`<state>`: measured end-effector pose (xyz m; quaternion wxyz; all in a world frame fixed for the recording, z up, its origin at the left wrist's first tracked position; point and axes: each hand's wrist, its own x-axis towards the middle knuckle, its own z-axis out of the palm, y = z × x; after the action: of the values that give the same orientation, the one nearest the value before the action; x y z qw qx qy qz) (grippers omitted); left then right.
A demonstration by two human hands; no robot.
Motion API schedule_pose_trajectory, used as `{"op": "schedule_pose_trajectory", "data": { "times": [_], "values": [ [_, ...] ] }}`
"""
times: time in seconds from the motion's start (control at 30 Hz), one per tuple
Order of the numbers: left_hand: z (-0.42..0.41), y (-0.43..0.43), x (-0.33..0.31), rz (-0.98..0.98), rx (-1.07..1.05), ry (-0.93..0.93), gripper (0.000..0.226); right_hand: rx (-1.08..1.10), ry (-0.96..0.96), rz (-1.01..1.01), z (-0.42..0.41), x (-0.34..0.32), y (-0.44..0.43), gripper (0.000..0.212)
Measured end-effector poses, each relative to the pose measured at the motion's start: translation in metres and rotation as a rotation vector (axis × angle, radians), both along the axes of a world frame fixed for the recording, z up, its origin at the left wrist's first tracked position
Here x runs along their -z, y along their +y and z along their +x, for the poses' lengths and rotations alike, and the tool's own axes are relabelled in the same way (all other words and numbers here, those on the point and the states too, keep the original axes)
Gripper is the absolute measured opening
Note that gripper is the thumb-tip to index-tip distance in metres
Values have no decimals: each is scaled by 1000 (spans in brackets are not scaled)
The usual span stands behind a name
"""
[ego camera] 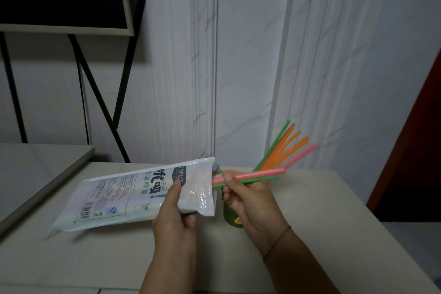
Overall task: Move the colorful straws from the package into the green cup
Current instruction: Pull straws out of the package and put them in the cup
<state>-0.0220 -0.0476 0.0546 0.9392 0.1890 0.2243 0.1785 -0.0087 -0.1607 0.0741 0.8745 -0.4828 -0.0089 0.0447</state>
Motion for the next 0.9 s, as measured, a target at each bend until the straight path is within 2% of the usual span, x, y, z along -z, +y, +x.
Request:
{"op": "schedule_pose_trajectory", "data": {
  "times": [0.1,0.2,0.4,0.5,0.63,0.73,0.9],
  "values": [
    [0,6,0,-16,-17,6,27,96,17,-37,6,-2,-16,6],
    [1,12,-1,-16,-51,7,41,143,33,31,10,-4,-32,6],
    [-1,-4,1,31,5,32,30,27,2,-2,4,-1,-12,8],
    [-1,-11,0,35,8,35,35,24,-23,-38,3,2,-4,9],
    [-1,-3,1,33,-23,47,30,128,-20,-55,10,-1,-23,9],
    [0,8,0,35,-69,47,41,217,-15,-47,16,-3,-47,9],
    [0,13,0,56,-87,44,46,362,-19,-165,20,-2,-76,12]
  ]
}}
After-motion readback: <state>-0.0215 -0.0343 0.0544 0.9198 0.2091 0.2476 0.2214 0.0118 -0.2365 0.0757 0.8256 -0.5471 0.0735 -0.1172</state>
